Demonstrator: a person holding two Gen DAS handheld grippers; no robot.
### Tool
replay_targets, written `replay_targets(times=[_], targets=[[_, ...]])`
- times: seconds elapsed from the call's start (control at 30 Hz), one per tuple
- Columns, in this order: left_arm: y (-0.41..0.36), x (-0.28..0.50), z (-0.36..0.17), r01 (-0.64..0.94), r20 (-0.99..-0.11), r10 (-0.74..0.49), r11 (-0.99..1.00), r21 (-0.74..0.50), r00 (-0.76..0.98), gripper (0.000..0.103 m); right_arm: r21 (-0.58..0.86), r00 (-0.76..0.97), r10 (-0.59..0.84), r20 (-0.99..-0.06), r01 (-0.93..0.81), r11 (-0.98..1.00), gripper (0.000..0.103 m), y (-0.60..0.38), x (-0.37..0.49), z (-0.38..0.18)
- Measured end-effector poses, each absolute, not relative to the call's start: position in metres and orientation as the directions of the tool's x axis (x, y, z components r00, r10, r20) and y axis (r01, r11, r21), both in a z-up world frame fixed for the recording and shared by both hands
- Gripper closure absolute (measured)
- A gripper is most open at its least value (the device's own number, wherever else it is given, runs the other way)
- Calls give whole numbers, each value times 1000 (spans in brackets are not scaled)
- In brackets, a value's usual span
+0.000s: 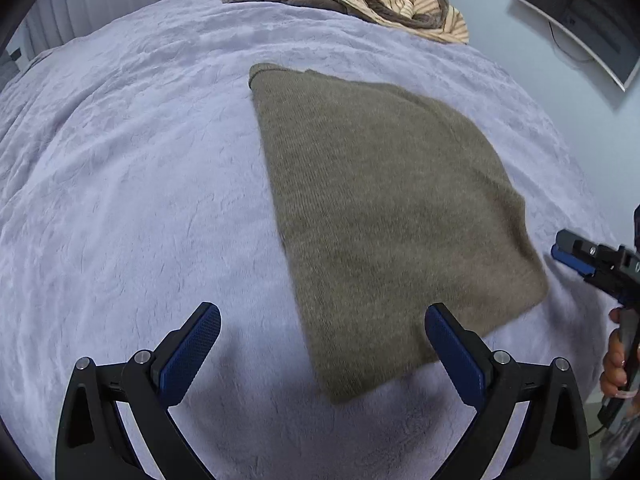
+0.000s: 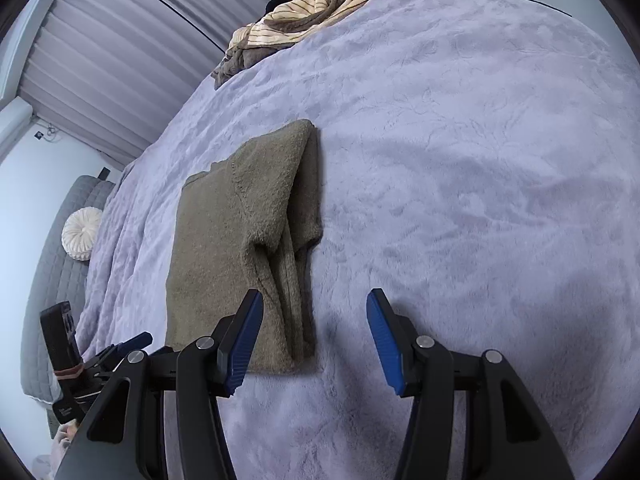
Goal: Fold small clothes
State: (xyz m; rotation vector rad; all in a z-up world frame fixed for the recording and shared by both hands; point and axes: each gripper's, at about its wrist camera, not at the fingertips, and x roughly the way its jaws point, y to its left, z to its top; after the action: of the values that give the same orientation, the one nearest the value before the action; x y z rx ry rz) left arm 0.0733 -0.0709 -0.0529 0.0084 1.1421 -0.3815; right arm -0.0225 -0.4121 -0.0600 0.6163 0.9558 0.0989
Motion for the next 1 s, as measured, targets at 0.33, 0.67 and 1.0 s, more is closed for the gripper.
replay_targets(times=[0.33,0.67,1.0], targets=[[-45,139,-64,190,-828,-476,879,-438,296,1,599,540,434,-721,170,783,45,-421,25,-77],[-58,171,-107,136,-803,-560,829,-543,206,1,759,536,589,-605,165,630,33,-437,65,-101],[-82,196,-116,166,-778,-593,805,-569,208,1,717,383,652,-655,43,695,29,-402,120,-111]])
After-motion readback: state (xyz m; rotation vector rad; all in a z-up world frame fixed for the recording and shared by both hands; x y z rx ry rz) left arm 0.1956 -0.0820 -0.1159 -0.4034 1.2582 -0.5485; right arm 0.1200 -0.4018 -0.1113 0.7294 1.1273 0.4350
